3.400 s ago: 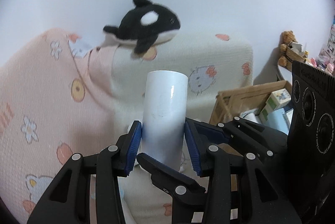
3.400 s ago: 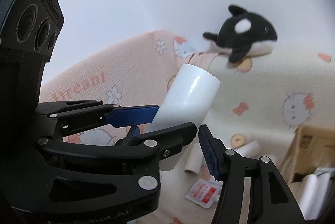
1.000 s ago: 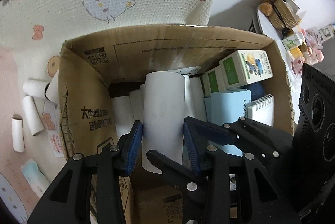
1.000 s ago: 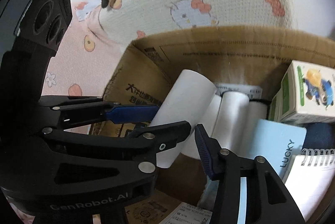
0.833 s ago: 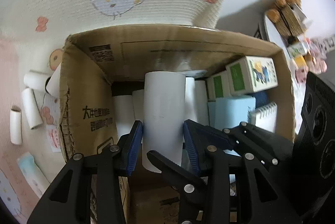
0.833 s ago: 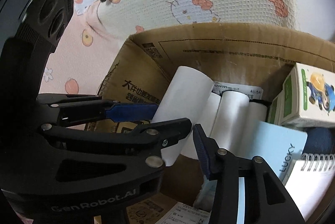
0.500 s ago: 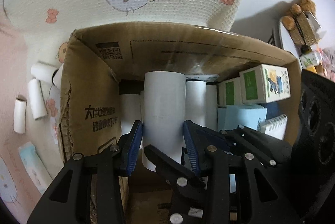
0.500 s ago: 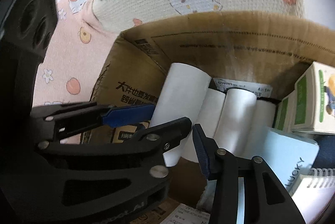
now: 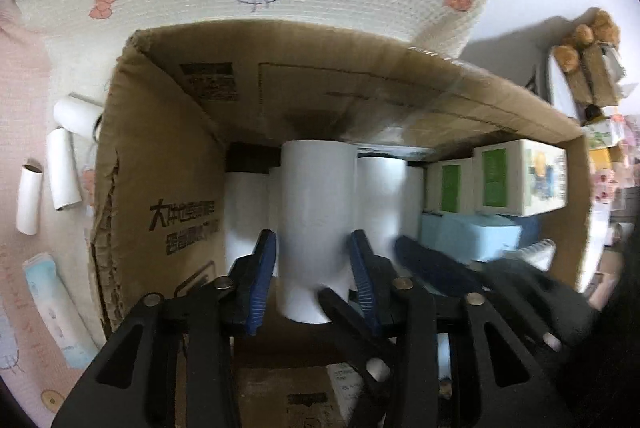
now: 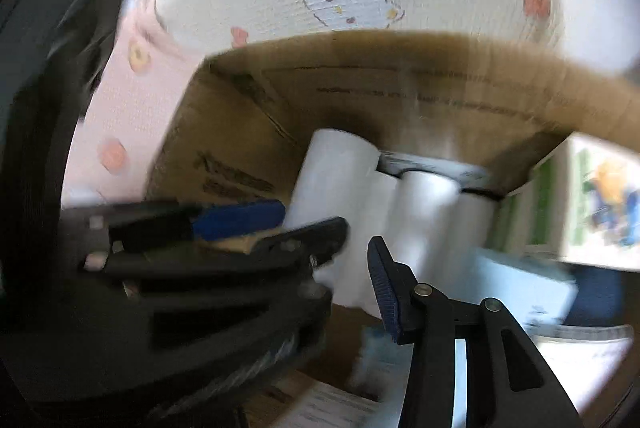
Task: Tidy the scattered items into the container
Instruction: 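Open the left gripper to release the tube in the box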
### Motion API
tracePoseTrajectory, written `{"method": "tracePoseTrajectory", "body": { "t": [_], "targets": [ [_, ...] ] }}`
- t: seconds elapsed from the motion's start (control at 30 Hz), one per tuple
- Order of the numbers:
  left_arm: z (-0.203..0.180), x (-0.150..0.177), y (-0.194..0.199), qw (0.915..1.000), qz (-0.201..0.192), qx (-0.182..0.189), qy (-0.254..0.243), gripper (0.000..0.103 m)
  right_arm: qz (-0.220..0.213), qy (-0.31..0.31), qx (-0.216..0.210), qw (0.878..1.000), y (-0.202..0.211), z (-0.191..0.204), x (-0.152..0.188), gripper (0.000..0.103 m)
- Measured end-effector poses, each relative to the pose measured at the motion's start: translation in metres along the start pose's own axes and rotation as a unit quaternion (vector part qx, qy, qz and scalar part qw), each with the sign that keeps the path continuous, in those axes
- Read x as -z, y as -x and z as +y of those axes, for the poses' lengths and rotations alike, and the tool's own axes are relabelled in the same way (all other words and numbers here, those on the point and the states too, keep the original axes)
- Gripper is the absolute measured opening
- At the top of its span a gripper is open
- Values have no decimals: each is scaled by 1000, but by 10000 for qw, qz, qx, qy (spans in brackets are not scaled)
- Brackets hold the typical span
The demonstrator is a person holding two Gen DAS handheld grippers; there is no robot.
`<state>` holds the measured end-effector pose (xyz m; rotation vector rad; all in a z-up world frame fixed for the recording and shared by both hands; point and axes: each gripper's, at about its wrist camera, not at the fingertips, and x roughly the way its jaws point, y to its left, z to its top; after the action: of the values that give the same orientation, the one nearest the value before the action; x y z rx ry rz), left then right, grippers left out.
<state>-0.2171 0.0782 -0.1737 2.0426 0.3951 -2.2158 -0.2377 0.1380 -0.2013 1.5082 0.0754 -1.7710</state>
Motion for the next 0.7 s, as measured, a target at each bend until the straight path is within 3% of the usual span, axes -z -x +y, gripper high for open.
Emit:
{"method": "tracePoseTrajectory", "body": {
  "t": [0.07,0.13,0.4,0.47,0.6,0.7],
  "targets": [
    [-2,0,-2,9999,-15,-103,-43,39,-56,511,533,9973,9,13,5,43],
    [-4,0,-3,9998,-20,-171,-54,39,-74,677,780,9946,15,17,11,43],
    [-13,1,-2,9985,-138,-494,-212,37,-49,673,933,9933,25,10,15,43],
    [-17,3,4,9970,-304,-630,-334,37,-44,672,1108,9916,25,7,17,43],
    [-23,3,20,9918,-775,-820,-596,36,-57,567,1042,9929,27,0,19,43],
    [-23,1,28,9906,-920,-690,-746,25,-90,515,1029,9933,28,-3,20,43]
  ]
}}
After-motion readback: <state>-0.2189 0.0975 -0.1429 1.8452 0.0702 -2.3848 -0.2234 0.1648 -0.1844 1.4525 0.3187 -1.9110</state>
